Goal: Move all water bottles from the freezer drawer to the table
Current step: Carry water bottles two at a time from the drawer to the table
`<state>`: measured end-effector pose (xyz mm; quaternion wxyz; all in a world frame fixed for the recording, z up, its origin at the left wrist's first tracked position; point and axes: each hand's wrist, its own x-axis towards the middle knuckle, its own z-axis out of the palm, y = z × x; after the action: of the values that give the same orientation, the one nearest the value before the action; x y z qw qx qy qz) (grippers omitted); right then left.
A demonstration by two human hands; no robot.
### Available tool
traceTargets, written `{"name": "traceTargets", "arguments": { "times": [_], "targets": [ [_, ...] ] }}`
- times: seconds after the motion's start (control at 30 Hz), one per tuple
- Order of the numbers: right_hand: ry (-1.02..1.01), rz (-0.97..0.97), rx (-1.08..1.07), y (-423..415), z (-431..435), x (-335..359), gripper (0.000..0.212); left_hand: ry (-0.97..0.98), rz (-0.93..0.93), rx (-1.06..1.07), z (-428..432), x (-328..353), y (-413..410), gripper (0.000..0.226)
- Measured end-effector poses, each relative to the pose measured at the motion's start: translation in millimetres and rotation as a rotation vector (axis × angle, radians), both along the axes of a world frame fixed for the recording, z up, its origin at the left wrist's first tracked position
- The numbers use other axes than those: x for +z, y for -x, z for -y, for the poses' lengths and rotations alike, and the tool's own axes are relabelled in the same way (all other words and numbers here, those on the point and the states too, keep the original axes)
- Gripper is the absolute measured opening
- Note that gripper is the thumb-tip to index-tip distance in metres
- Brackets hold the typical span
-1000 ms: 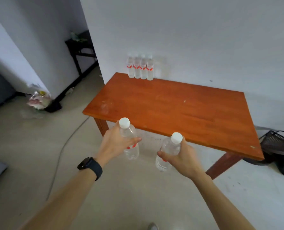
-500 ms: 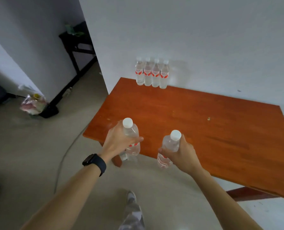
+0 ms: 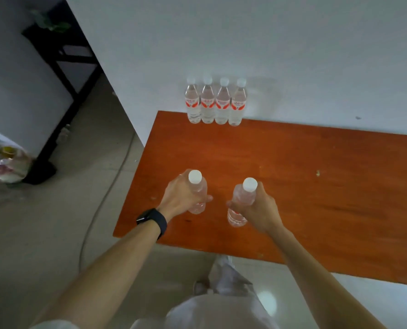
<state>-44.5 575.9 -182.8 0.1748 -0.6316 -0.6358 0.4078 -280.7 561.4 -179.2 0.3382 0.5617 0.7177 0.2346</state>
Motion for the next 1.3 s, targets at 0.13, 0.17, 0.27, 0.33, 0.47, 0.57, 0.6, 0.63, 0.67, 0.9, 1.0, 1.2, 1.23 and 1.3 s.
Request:
{"name": "traceTargets", "arguments": {
  "times": [0.13,0.17,0.27,0.33,0.47,0.57,0.6,0.63,0.67,0.9,1.0,1.2,1.23,1.3],
  "targets": [
    [0.038,-0.043,-0.022,18,-38,-20,0.077,0.034,0.054,-0.014,-40,-16,16,0.065],
    [0.042,-0.048,-0.02,23,-49,-25,0.077,0.037,0.06,-0.008,-51,-20,19,0.065],
    [0.052,-0.047,-0.025,37,-85,-33,0.081,0.048,0.091,0.017,-85,-26,30,0.064],
    [0.051,-0.049,-0.023,47,-110,-36,0.083,0.057,0.093,0.031,-110,-25,40,0.061],
    [0.041,-0.056,0.003,70,-167,-36,0.086,0.029,0.116,0.083,-163,-23,59,0.062],
    [0.016,-0.064,0.007,92,-210,-33,0.085,-0.006,0.144,0.135,-201,-20,71,0.062],
    [0.006,-0.068,0.0,99,-222,-33,0.084,-0.017,0.141,0.139,-213,-19,75,0.062],
    [-0.007,-0.076,-0.005,106,-234,-32,0.082,-0.028,0.132,0.136,-225,-18,80,0.063],
    [-0.021,-0.089,-0.01,112,-245,-31,0.081,-0.038,0.127,0.129,-237,-18,84,0.062],
    [-0.067,-0.127,0.001,142,-300,-35,0.064,-0.069,0.125,0.012,-299,-39,113,0.052],
    [-0.058,-0.129,-0.045,143,-305,-45,0.065,-0.063,0.129,-0.056,-311,-50,124,0.052],
    [-0.035,-0.201,-0.152,146,-310,-62,0.083,-0.078,0.242,-0.027,-314,-66,139,0.086],
    [-0.011,-0.199,-0.167,147,-307,-68,0.085,-0.09,0.252,-0.004,-311,-70,140,0.09],
    [0.034,-0.175,-0.179,148,-298,-80,0.093,-0.081,0.273,0.038,-305,-79,143,0.099]
  ]
}}
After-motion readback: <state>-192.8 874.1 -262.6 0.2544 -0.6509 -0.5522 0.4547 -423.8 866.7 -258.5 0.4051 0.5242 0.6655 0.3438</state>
